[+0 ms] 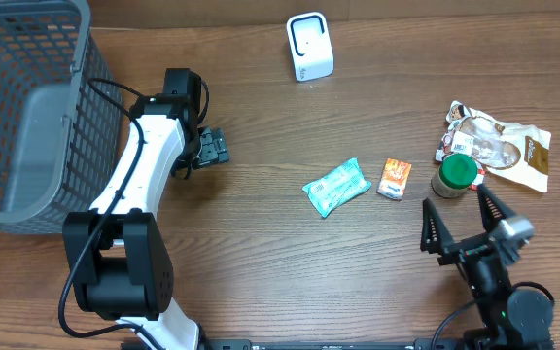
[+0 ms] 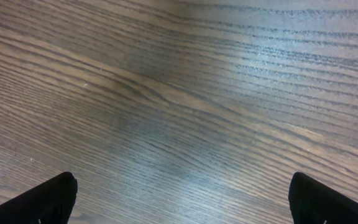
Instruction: Scan the item barcode
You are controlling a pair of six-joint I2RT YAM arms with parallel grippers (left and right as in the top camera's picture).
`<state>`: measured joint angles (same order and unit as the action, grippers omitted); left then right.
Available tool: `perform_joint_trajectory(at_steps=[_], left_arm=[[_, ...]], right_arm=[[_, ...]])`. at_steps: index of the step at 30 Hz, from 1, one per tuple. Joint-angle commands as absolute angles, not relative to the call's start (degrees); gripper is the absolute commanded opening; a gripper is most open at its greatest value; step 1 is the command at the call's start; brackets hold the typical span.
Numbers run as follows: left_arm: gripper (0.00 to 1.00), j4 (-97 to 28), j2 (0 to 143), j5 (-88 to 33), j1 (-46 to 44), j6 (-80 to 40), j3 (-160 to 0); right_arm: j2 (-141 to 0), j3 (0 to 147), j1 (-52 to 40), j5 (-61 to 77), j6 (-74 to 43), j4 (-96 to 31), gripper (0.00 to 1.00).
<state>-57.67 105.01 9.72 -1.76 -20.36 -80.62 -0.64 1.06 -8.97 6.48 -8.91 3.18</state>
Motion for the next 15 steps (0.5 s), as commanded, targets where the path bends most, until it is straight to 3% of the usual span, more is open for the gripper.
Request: perform_joint_trajectory(at_steps=[1,15], left_arm=[[1.0,-57.7,104.1,10.5,-1.8,-19.7,-80.7],[1.0,-57.7,104.1,10.5,-1.8,-19.7,-80.7]], right_arm=[[-0.2,0.4,-8.6,5.6,-5.5,-2.5,1.0],[-0.2,0.4,-8.6,6.1,-5.9,-4.3,1.0]])
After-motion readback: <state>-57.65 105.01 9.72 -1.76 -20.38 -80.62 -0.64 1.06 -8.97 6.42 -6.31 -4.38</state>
